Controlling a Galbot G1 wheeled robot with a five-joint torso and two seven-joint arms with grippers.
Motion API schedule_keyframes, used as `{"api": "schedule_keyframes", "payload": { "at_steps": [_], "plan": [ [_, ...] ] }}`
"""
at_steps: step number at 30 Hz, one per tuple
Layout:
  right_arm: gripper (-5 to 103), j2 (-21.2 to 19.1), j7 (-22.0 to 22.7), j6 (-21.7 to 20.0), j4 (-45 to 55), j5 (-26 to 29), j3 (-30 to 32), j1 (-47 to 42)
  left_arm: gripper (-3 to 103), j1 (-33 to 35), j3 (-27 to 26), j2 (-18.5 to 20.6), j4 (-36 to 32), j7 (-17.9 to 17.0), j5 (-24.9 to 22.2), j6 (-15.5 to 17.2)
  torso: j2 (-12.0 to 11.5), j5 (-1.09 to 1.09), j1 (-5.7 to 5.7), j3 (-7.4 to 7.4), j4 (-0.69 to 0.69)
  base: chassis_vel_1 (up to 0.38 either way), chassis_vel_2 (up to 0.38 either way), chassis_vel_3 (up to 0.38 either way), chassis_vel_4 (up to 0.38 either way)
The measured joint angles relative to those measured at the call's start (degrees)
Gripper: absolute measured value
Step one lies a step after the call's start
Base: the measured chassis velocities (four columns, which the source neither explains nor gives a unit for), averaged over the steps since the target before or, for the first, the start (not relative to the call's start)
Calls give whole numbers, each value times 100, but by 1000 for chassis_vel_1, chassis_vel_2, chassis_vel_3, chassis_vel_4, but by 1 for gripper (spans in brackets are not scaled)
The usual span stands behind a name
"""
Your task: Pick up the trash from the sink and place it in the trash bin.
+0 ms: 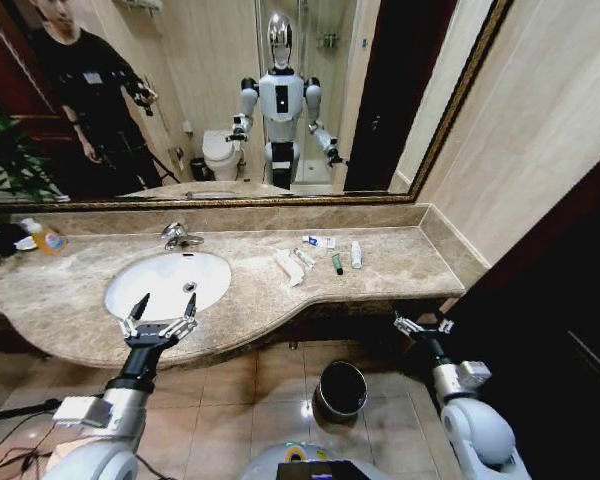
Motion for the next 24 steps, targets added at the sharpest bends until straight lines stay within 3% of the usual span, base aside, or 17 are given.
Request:
{"api": "schedule_keyframes", "payload": {
  "at_steps": [9,24],
  "plan": [
    [100,-84,-344,-402,360,206,-273,46,100,0,0,0,0,-1,0,0,0,1,0,0,-1,0,0,0,0],
    [100,-775,232,-816,-354,365,-527,923,100,0,0,0,0,-1,0,0,0,1,0,1,-1,0,0,0,0]
  ]
}}
